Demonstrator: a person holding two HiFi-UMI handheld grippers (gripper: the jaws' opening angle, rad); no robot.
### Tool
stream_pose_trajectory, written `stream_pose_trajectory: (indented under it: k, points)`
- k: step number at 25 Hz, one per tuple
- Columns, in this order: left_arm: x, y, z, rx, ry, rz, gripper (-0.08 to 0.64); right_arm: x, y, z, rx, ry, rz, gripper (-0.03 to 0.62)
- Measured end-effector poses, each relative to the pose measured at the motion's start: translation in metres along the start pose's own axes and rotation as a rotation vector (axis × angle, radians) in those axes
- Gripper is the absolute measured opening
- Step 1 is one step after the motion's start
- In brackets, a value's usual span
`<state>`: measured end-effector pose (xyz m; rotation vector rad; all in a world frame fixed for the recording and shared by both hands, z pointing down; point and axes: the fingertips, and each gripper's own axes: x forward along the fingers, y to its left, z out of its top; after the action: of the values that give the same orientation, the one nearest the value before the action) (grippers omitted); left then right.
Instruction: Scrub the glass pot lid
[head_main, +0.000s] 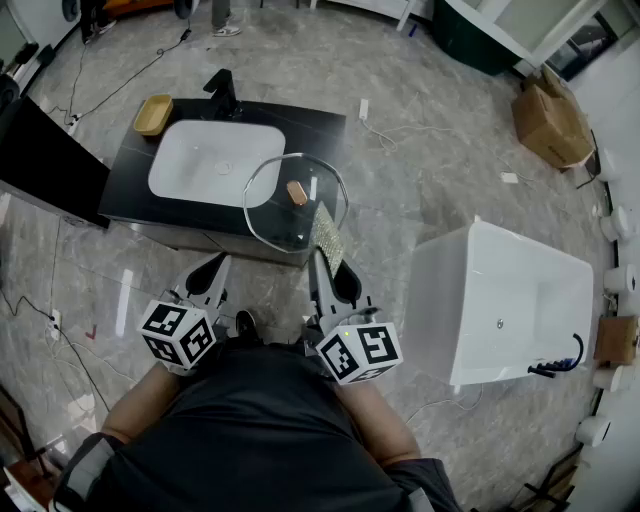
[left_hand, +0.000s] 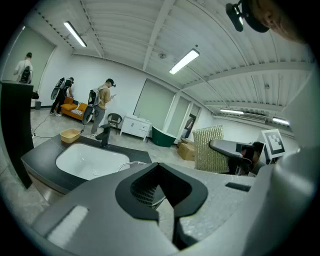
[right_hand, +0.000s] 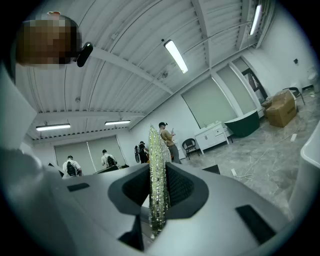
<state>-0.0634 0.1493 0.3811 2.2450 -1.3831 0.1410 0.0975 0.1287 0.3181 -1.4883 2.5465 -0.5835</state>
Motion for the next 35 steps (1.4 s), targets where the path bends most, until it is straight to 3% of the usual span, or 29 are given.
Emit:
stream_pose_trajectory:
  k: [10, 16, 22, 28, 35]
  points:
    - [0.007, 0.027, 0.013, -0.014, -0.002, -0.065, 0.0, 0.021, 0.015, -0.002, -0.028, -0.001, -0.063, 0.066]
    - [0.016, 0.057, 0.012, -0.077, 0.009, -0.112, 0.0, 0.035, 0.006, -0.027, 0.058, 0.046, -0.186, 0.066]
    - [0.031, 0.054, 0.009, -0.006, 0.029, -0.181, 0.0, 0.044, 0.001, -0.045, 0.077, 0.116, -0.228, 0.066]
    - [0.06, 0.054, 0.026, 0.009, 0.028, -0.124, 0.0, 0.074, -0.024, -0.032, 0.119, 0.103, -0.153, 0.066]
    - [0.105, 0.046, 0.048, 0.046, 0.043, 0.023, 0.0, 0.123, -0.117, -0.024, 0.244, 0.158, -0.088, 0.066]
